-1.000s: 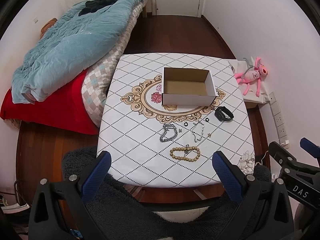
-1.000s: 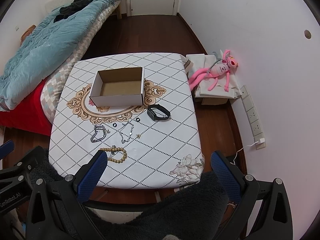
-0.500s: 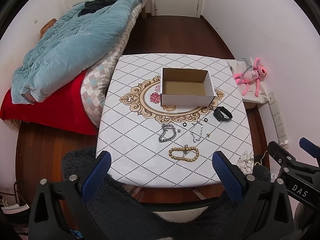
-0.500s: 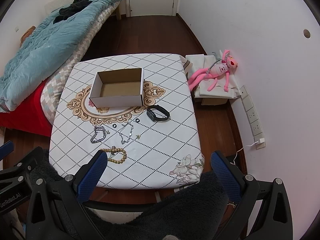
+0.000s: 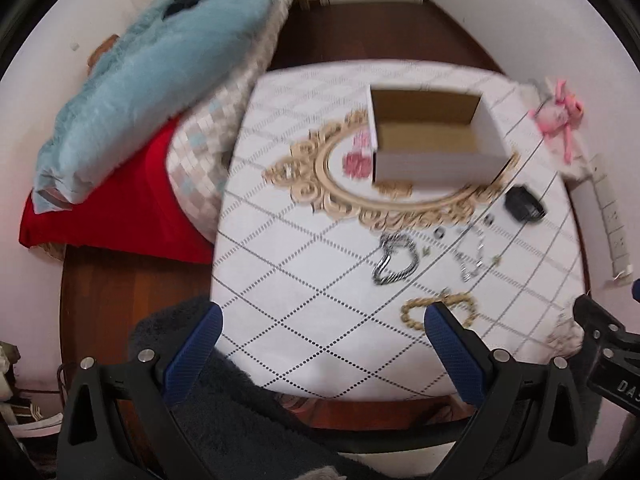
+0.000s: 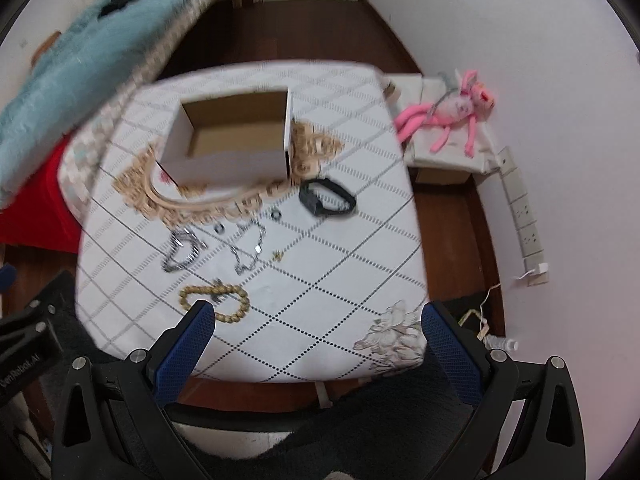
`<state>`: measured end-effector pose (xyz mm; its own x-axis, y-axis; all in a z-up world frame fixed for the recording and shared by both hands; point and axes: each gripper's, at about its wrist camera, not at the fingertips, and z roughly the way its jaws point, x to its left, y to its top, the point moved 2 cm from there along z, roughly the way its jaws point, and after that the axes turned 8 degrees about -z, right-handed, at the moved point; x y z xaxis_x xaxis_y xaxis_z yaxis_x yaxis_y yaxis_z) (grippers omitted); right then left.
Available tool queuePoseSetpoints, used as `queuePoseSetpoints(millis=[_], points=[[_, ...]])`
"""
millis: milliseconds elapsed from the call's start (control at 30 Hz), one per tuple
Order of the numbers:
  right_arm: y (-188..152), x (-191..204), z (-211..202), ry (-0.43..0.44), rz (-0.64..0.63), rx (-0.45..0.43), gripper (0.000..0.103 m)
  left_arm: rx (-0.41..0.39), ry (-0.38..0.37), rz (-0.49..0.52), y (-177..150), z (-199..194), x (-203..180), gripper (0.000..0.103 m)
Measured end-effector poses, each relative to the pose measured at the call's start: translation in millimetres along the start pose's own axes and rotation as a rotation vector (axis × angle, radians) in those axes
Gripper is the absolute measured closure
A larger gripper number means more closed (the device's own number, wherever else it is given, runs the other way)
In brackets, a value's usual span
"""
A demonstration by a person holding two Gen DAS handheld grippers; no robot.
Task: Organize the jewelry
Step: 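Reach the right gripper to the wooden bead bracelet and grasp it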
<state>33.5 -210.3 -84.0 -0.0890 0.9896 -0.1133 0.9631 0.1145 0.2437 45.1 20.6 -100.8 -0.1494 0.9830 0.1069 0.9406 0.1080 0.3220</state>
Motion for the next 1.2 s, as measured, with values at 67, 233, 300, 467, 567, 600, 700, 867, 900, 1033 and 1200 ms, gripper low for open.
queuePoseSetpoints(millis=[67,233,300,467,567,600,700,867,900,1033,1200], points=[[0.0,7.6,27.8,0.007,-0.007,0.044,0.0,0.027,0.021,0.007,-2.2,21.0,1.0,0.0],[-4.4,26.8,89.0,0.041,-0.016,0.112,0.0,0.076,0.035,0.027,-7.1,63.9,-1.7,0.0],[-6.5,34.4,109.8,0.049,-0.018,0.138,0.002,0.092,0.032,0.04,-7.8,78.5,-4.9,0.0],[-9.2,46.6,142.7,0.077,-0.003,0.183,0.009,0.136,0.032,0.037,-9.0,108.1,-4.9,0.0],[-11.8,55.9,154.8,0.107,0.006,0.192,0.016,0.146,0.03,0.03,-8.2,117.4,-2.8,0.0],[-12.4,59.9,157.9,0.111,0.003,0.192,0.02,0.147,0.03,0.03,-7.9,119.6,-2.3,0.0],[-14.3,70.9,167.8,0.119,-0.012,0.197,0.032,0.151,0.035,0.023,-7.3,124.5,0.8,0.0],[-17.9,90.9,170.1,0.087,-0.059,0.148,0.044,0.151,0.038,0.01,-7.9,127.8,5.2,0.0],[-18.9,93.9,169.9,0.087,-0.066,0.136,0.049,0.151,0.037,0.007,-7.4,129.3,6.2,0.0],[-20.1,101.4,164.8,0.08,-0.079,0.101,0.084,0.145,0.033,-0.008,-6.6,130.8,7.1,0.0],[-23.8,87.1,165.5,0.07,-0.036,0.086,0.094,0.143,-0.003,-0.032,-1.8,132.7,2.6,0.001]])
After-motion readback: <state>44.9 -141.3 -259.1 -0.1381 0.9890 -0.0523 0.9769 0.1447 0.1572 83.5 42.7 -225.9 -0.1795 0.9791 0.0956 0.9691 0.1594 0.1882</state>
